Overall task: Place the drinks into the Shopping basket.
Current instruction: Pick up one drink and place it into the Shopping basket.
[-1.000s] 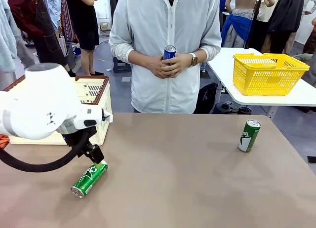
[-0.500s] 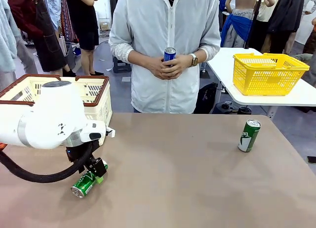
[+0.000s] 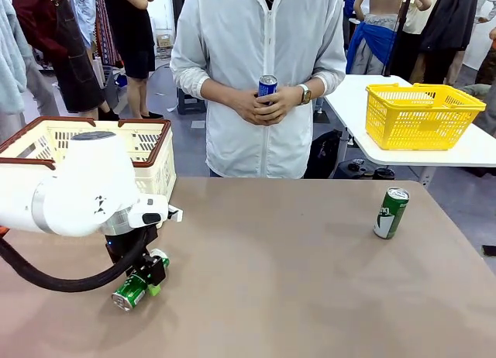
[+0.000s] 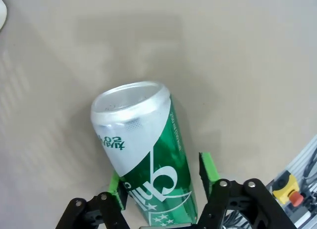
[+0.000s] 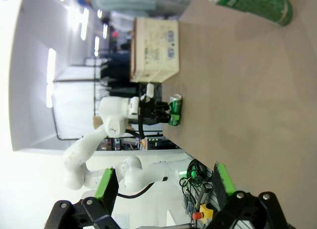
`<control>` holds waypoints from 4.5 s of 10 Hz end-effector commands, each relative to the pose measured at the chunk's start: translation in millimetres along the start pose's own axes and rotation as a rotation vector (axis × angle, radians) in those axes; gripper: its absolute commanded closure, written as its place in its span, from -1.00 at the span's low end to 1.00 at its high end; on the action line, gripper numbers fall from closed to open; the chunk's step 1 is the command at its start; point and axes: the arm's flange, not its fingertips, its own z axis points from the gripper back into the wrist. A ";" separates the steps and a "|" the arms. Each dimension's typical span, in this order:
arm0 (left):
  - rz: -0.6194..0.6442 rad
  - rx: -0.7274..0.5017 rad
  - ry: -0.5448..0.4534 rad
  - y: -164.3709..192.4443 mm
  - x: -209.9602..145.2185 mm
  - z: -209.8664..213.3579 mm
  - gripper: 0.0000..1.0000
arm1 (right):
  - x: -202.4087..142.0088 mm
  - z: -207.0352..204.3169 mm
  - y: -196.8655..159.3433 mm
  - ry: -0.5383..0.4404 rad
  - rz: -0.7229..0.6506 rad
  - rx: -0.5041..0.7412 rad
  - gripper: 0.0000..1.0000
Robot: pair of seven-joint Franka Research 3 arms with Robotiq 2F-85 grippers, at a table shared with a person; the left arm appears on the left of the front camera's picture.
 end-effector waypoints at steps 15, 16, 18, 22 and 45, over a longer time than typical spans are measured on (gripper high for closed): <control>0.261 0.065 -0.143 -34.0 -109.7 199.1 1.00 | -1.3 3.5 4.8 0.014 -0.019 -0.006 -1.00; 0.305 0.085 -0.162 -35.7 -126.6 210.5 1.00 | -1.3 3.5 4.8 0.014 -0.019 -0.006 -1.00; 0.412 0.085 -0.118 15.4 -101.6 262.5 1.00 | -1.3 3.5 4.8 0.014 -0.019 -0.006 -1.00; 0.506 0.110 -0.207 158.3 -5.4 350.5 1.00 | -1.3 3.5 4.8 0.014 -0.019 -0.006 -1.00; 0.582 0.036 -0.029 323.2 119.8 133.4 1.00 | -1.3 3.5 4.8 0.014 -0.019 -0.006 -1.00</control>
